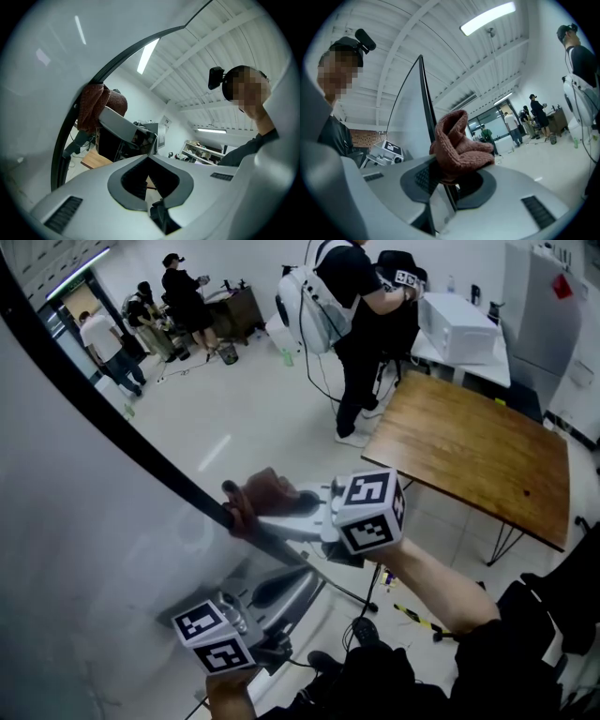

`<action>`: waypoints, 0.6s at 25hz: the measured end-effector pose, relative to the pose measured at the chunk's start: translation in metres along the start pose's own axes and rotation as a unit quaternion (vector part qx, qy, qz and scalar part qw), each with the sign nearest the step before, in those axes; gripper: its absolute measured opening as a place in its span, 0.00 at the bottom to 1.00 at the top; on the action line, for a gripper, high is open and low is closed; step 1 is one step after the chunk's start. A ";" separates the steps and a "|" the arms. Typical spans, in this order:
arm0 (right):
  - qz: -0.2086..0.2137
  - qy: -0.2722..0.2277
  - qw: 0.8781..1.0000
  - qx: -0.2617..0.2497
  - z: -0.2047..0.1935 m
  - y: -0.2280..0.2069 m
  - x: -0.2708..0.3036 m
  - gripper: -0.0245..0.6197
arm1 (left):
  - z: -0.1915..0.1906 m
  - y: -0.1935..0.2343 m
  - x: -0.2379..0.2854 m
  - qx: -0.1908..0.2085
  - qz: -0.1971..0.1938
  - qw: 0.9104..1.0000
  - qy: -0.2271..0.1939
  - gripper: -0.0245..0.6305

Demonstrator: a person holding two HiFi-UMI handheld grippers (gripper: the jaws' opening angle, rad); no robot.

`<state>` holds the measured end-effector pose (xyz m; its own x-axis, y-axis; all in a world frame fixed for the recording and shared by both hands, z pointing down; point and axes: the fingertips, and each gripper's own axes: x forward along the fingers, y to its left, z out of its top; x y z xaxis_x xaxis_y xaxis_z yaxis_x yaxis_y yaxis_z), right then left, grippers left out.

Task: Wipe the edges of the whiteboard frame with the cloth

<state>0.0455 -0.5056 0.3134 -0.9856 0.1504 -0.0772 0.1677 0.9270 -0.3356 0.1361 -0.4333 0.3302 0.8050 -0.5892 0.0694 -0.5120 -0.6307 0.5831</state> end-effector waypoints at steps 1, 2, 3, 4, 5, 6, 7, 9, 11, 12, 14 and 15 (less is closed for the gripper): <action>-0.001 0.000 1.000 -0.001 -0.001 0.000 0.000 0.17 | -0.001 0.001 0.000 -0.001 0.000 1.000 0.000 0.03; -0.003 0.001 1.000 0.000 -0.002 0.000 0.000 0.17 | -0.002 0.001 0.000 -0.002 0.000 1.000 0.001 0.03; -0.004 0.001 1.000 0.001 -0.003 -0.001 0.000 0.17 | -0.003 0.002 0.000 -0.004 0.000 1.000 0.001 0.03; -0.005 0.002 1.000 0.002 -0.004 -0.001 0.000 0.17 | -0.004 0.002 -0.001 -0.005 0.000 1.000 0.002 0.03; -0.006 0.002 1.000 0.003 -0.005 -0.002 0.000 0.17 | -0.005 0.003 -0.001 -0.006 0.000 1.000 0.003 0.03; -0.007 0.002 1.000 0.005 -0.005 -0.003 0.000 0.17 | -0.005 0.004 -0.001 -0.007 0.000 1.000 0.004 0.03; -0.009 0.000 1.000 0.006 -0.005 -0.003 0.001 0.17 | -0.006 0.005 -0.002 -0.008 0.000 1.000 0.004 0.03; -0.013 -0.001 1.000 0.009 -0.005 -0.005 0.001 0.17 | -0.006 0.007 -0.002 -0.010 0.001 1.000 0.005 0.03; -0.015 -0.004 1.000 0.014 -0.005 -0.005 0.001 0.17 | -0.006 0.008 -0.002 -0.013 0.002 1.000 0.006 0.03; -0.017 -0.006 1.000 0.018 -0.006 -0.006 0.001 0.17 | -0.006 0.008 -0.003 -0.015 0.002 1.000 0.006 0.03; -0.020 -0.012 0.999 0.028 -0.007 -0.007 0.001 0.17 | -0.006 0.009 -0.003 -0.017 0.002 1.000 0.007 0.03; -0.021 -0.015 0.999 0.033 -0.007 -0.008 0.001 0.17 | -0.005 0.009 -0.003 -0.018 0.001 1.000 0.007 0.03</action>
<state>0.0435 -0.5103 0.3225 -0.9910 0.1001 -0.0888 0.1275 0.9076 -0.3999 0.1302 -0.4345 0.3397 0.8082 -0.5831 0.0827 -0.5032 -0.6108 0.6114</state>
